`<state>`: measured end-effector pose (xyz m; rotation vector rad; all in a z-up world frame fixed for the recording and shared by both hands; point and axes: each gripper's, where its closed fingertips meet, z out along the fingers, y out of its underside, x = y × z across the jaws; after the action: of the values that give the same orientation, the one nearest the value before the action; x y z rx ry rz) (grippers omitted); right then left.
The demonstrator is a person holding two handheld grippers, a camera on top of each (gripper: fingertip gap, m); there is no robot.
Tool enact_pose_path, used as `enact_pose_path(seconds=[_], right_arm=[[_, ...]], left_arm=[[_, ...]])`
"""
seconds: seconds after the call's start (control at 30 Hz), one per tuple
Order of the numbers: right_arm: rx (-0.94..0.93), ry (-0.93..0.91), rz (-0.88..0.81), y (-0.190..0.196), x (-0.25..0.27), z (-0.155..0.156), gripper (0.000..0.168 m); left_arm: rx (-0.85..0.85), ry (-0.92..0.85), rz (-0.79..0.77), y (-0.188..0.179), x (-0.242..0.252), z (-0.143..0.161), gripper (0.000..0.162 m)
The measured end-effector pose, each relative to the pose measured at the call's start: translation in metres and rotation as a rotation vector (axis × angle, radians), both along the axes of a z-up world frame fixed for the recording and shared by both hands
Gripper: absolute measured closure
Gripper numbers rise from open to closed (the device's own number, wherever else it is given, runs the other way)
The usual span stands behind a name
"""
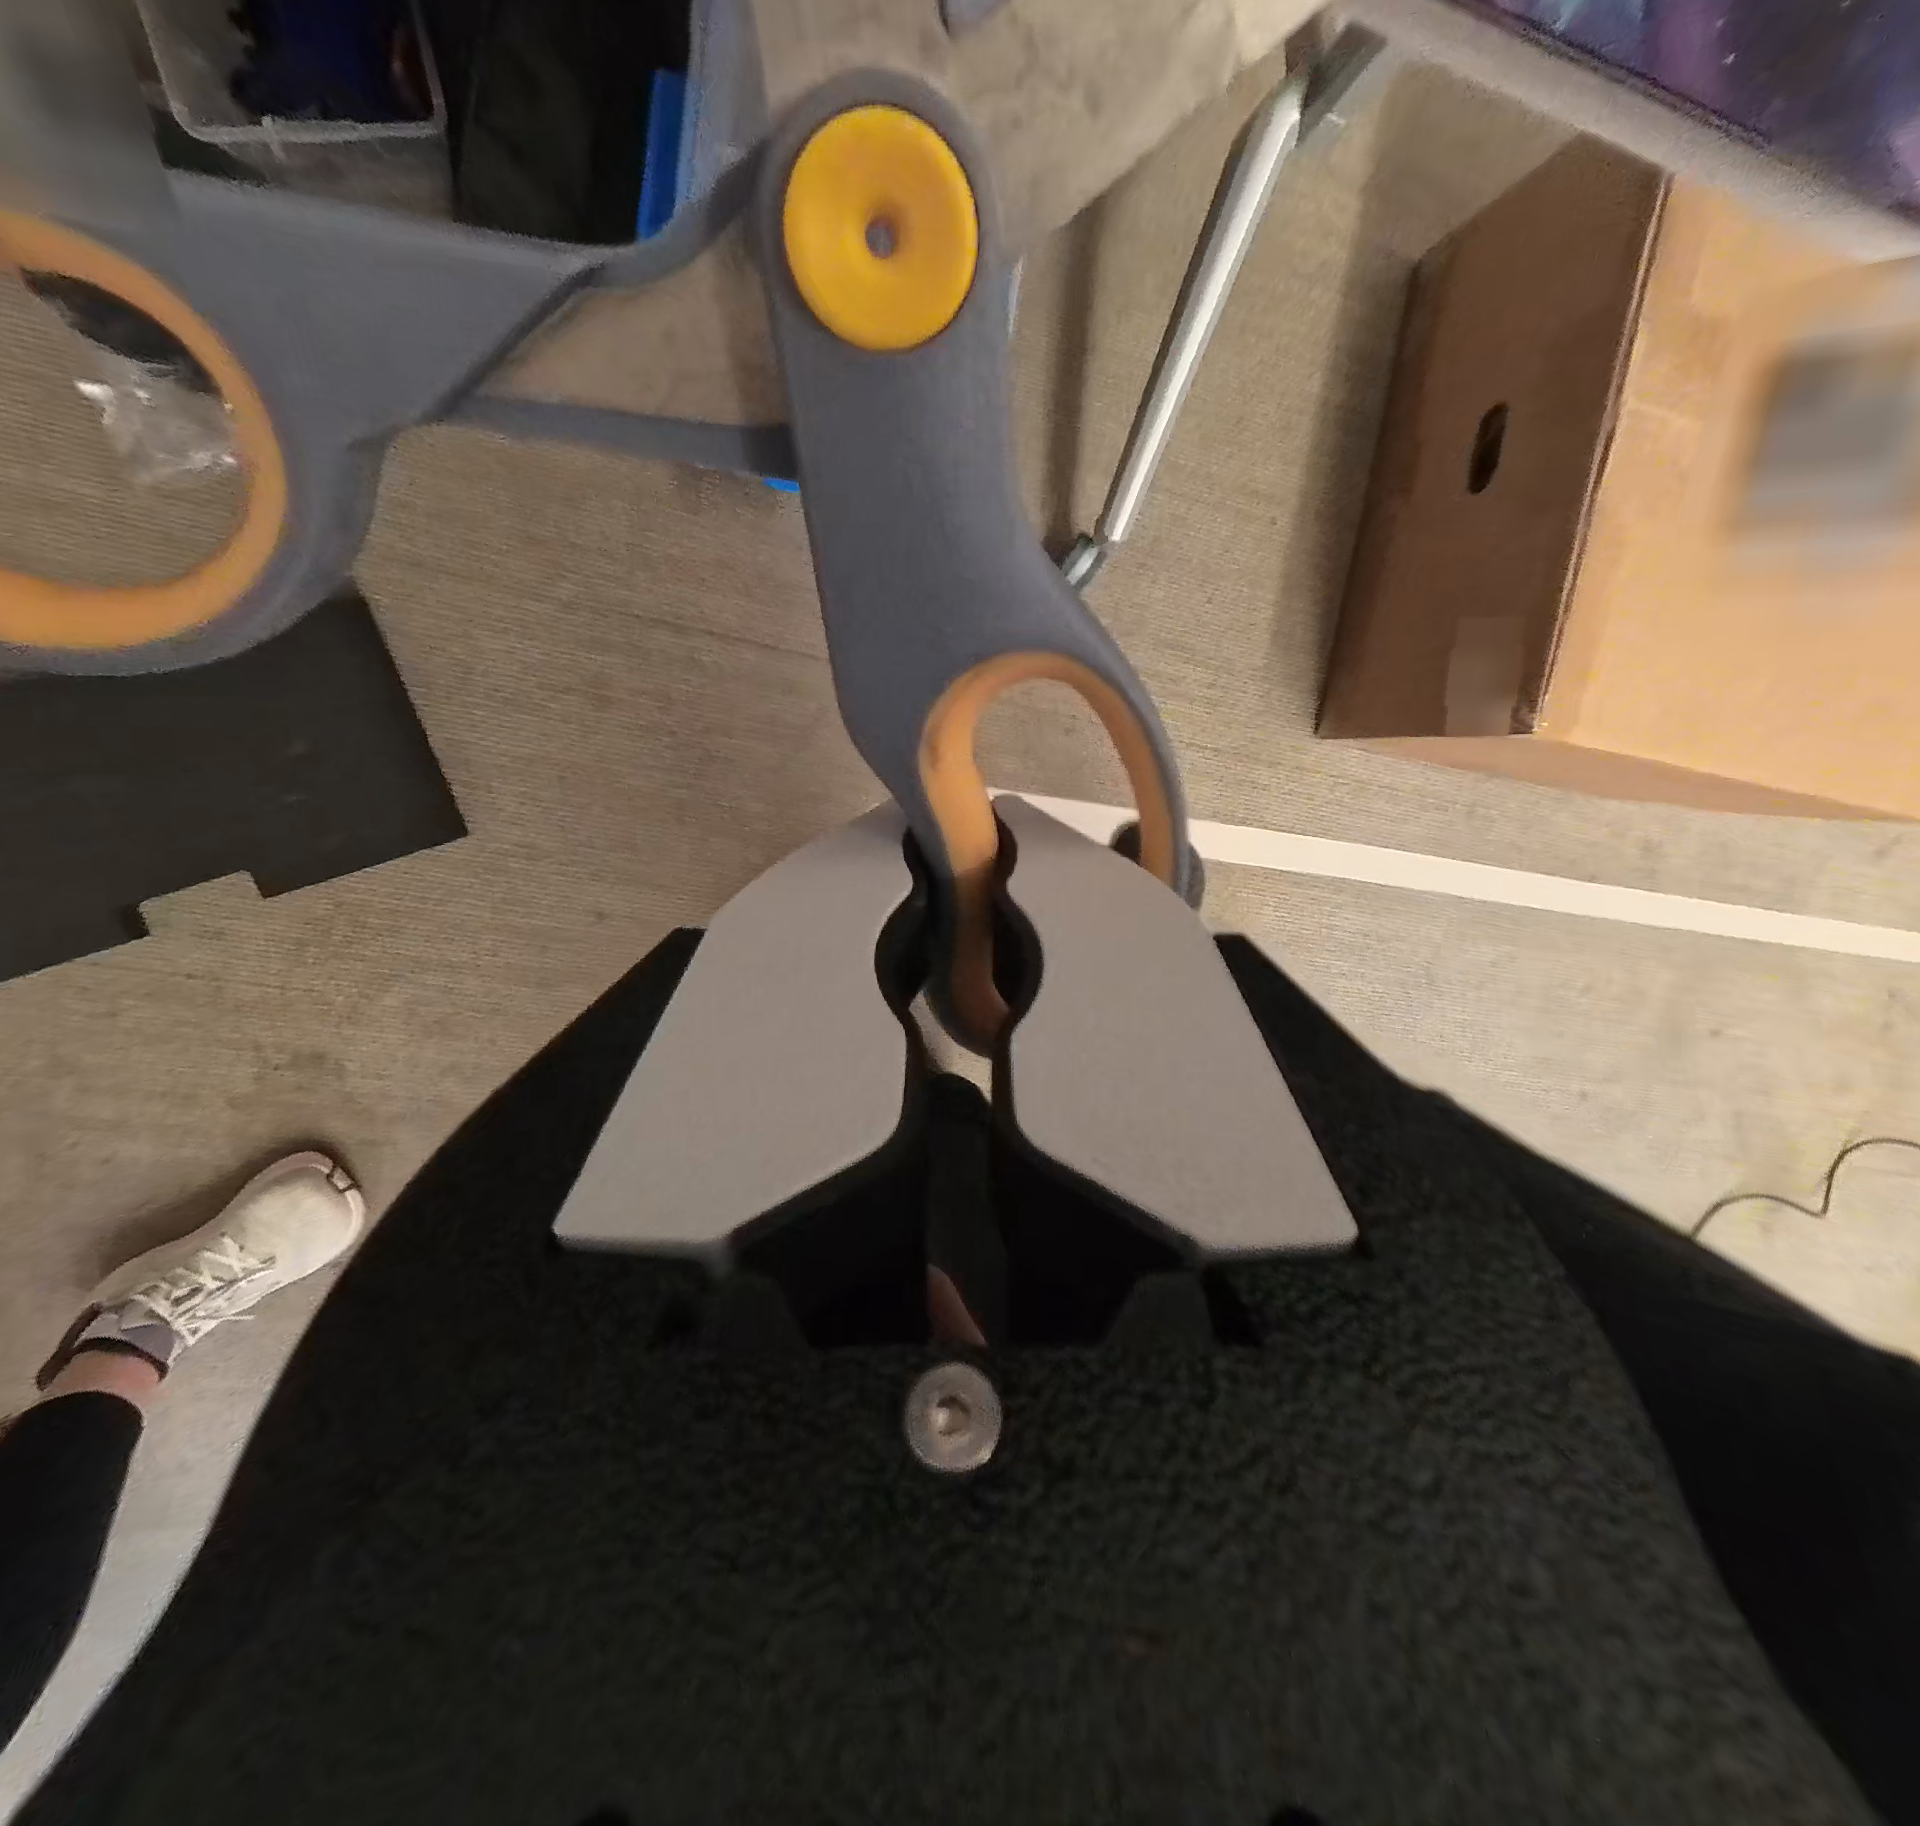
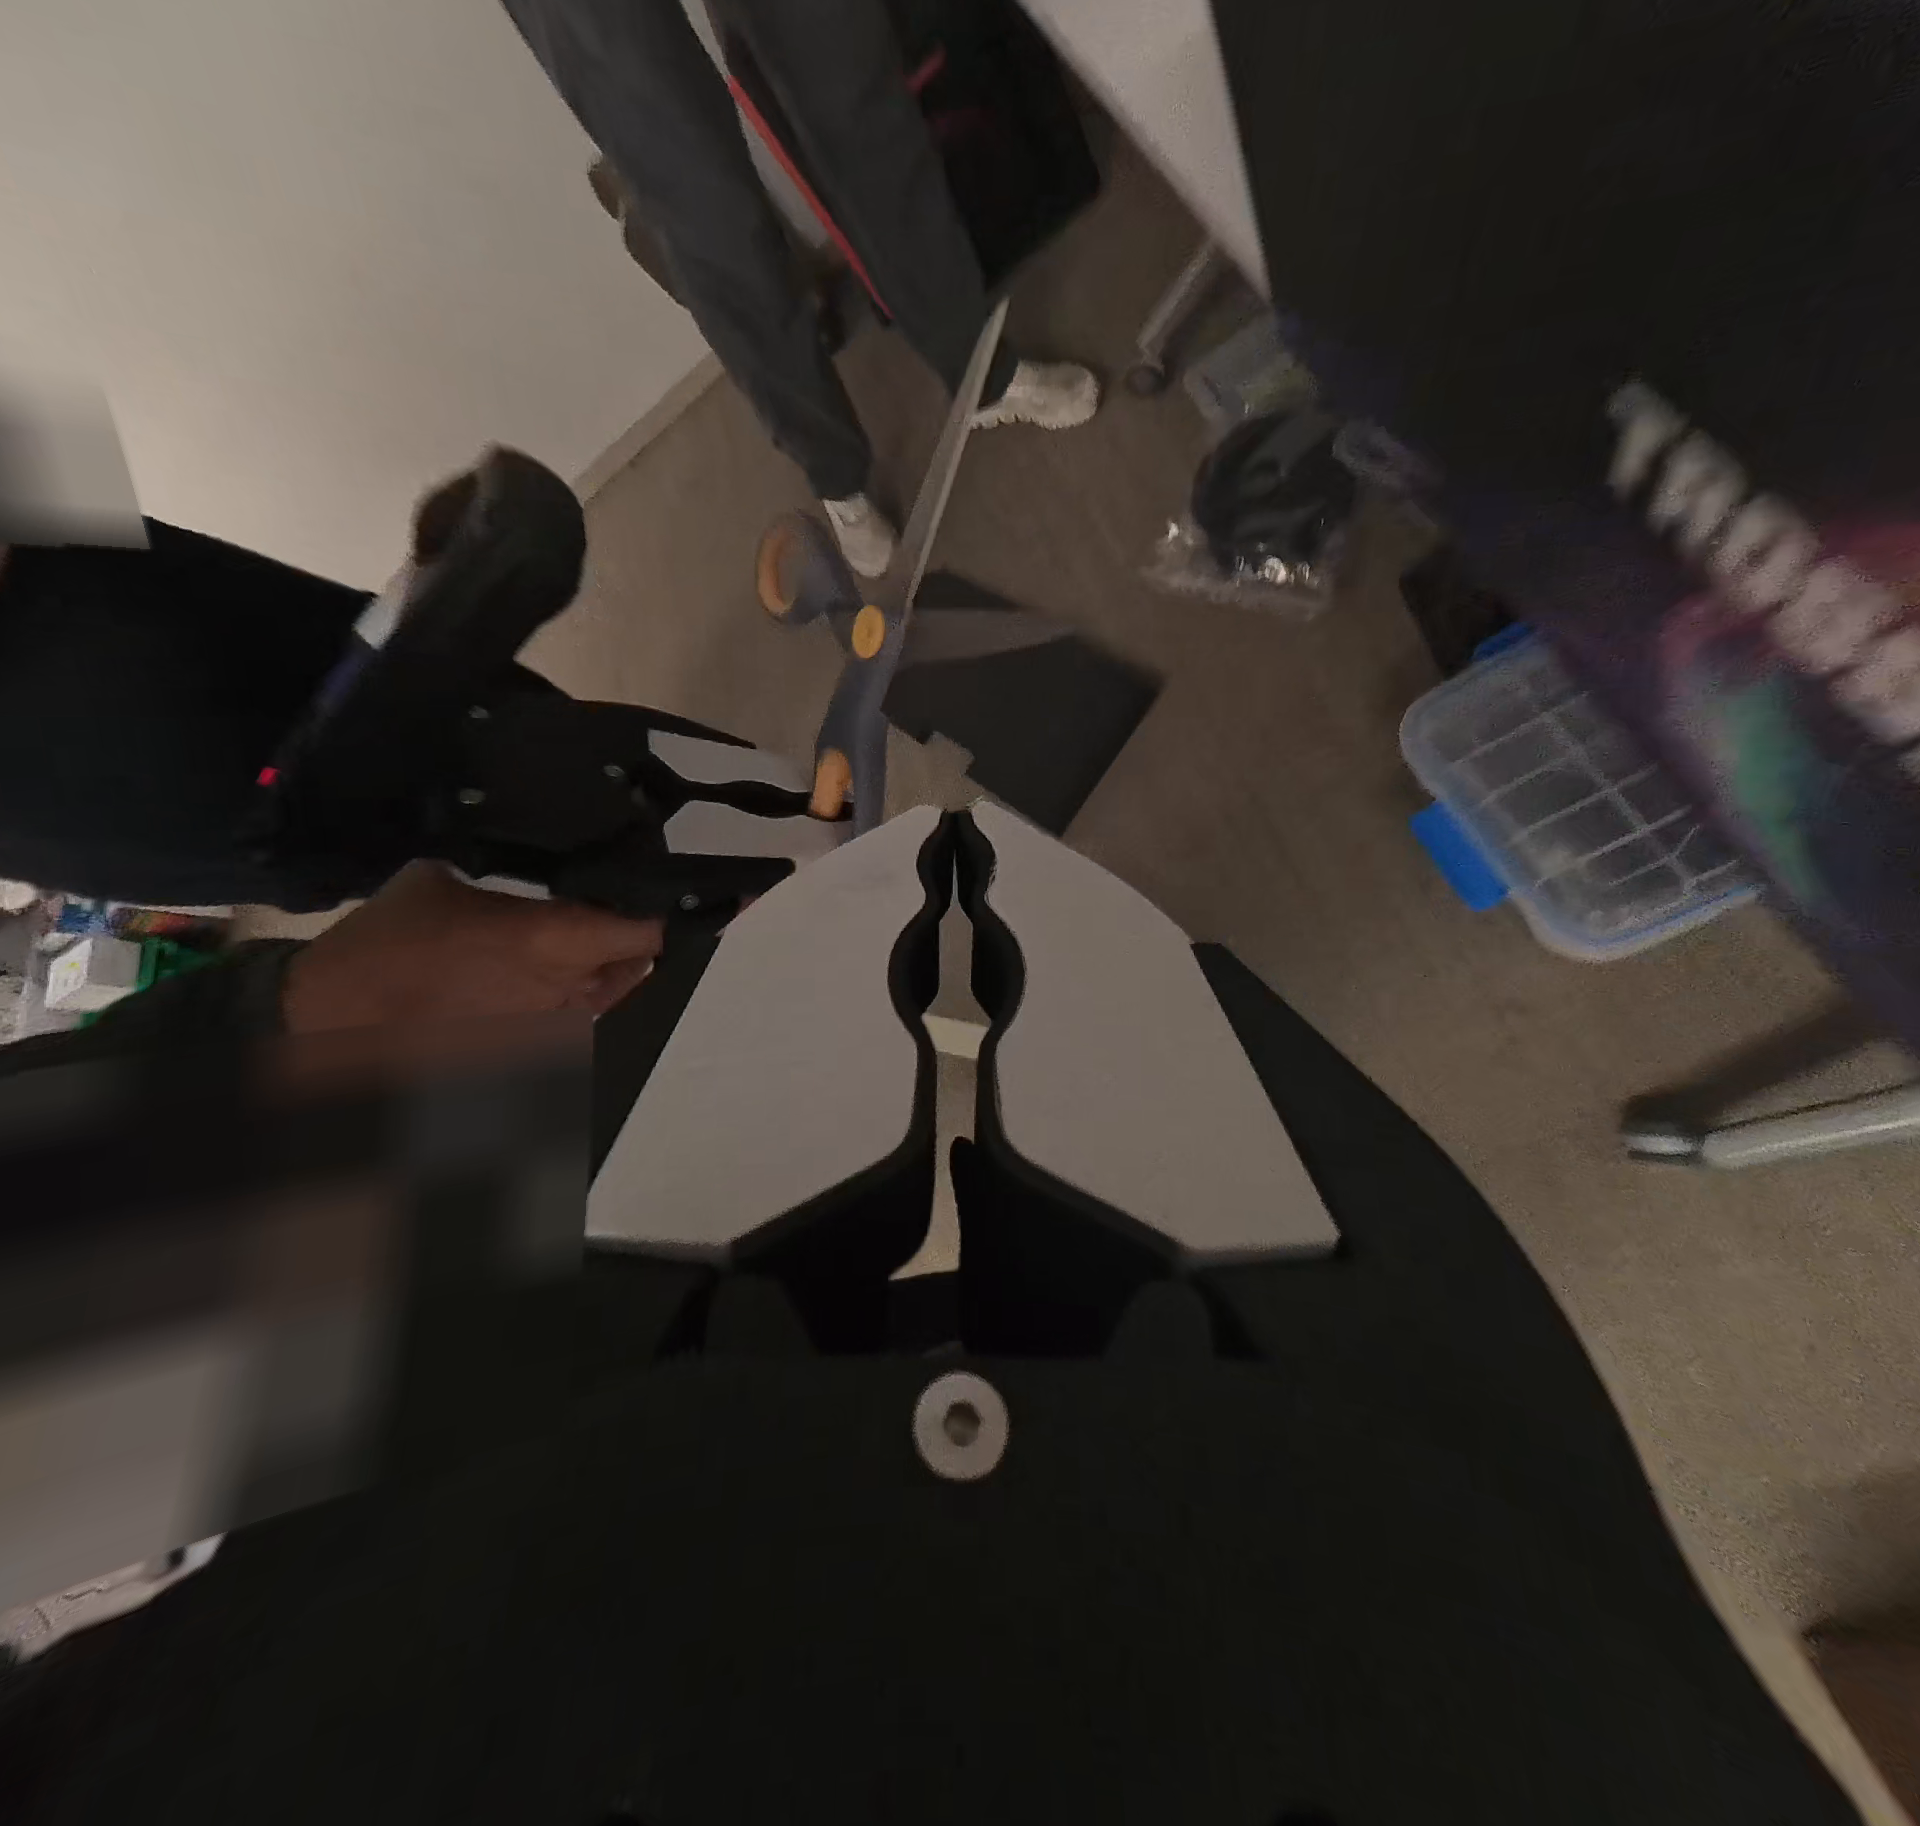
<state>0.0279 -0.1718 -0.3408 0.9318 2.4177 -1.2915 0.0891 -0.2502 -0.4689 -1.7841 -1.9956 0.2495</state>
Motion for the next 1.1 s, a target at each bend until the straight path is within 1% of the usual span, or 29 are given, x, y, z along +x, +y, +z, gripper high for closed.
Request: enact_pose_path(seconds=[0.1,0.17,0.2,0.27,0.37,0.47,0.6,0.63,0.7,0.73,0.93,1.07,1.1], right_arm=[[0.086,0.049,-0.010,-0.028,0.014,-0.056,0.168],[0.143,0.084,0.003,-0.040,0.015,-0.088,0.154],[0.160,0.091,0.010,-0.045,0.016,-0.100,0.148],[0.175,0.107,0.014,-0.050,0.016,-0.112,0.147],[0.198,0.111,0.053,-0.053,0.024,-0.125,0.150],[0.173,0.045,0.067,-0.052,0.036,-0.133,0.153],[0.154,-0.002,0.085,-0.055,0.044,-0.138,0.149],[0.168,0.001,0.074,-0.055,0.041,-0.140,0.149],[0.231,0.029,0.072,-0.050,0.033,-0.149,0.154],[0.244,0.031,0.069,-0.050,0.030,-0.152,0.154],[0.257,0.080,0.039,-0.056,0.014,-0.161,0.158],[0.206,-0.034,0.019,-0.058,0.010,-0.165,0.158],[0.177,-0.069,0.003,-0.057,0.007,-0.162,0.157]], left_arm=[[0.010,0.010,-0.012,0.008,-0.002,-0.015,0.156],[0.040,0.029,-0.007,0.015,-0.005,-0.024,0.156],[0.046,0.034,-0.009,0.018,-0.006,-0.029,0.156],[0.048,0.037,-0.022,0.023,-0.006,-0.039,0.156],[0.052,0.036,-0.030,0.026,-0.004,-0.050,0.156],[0.042,0.034,-0.042,0.025,-0.002,-0.056,0.156],[0.005,0.034,-0.068,0.026,-0.004,-0.061,0.156],[0.005,0.038,-0.071,0.027,-0.006,-0.061,0.156],[0.001,0.039,-0.076,0.028,-0.010,-0.062,0.156],[-0.007,0.039,-0.077,0.027,-0.012,-0.062,0.156],[-0.008,0.057,-0.066,0.025,-0.028,-0.064,0.156],[0.008,0.061,-0.063,0.023,-0.034,-0.071,0.155],[0.004,0.061,-0.056,0.021,-0.034,-0.073,0.155]])
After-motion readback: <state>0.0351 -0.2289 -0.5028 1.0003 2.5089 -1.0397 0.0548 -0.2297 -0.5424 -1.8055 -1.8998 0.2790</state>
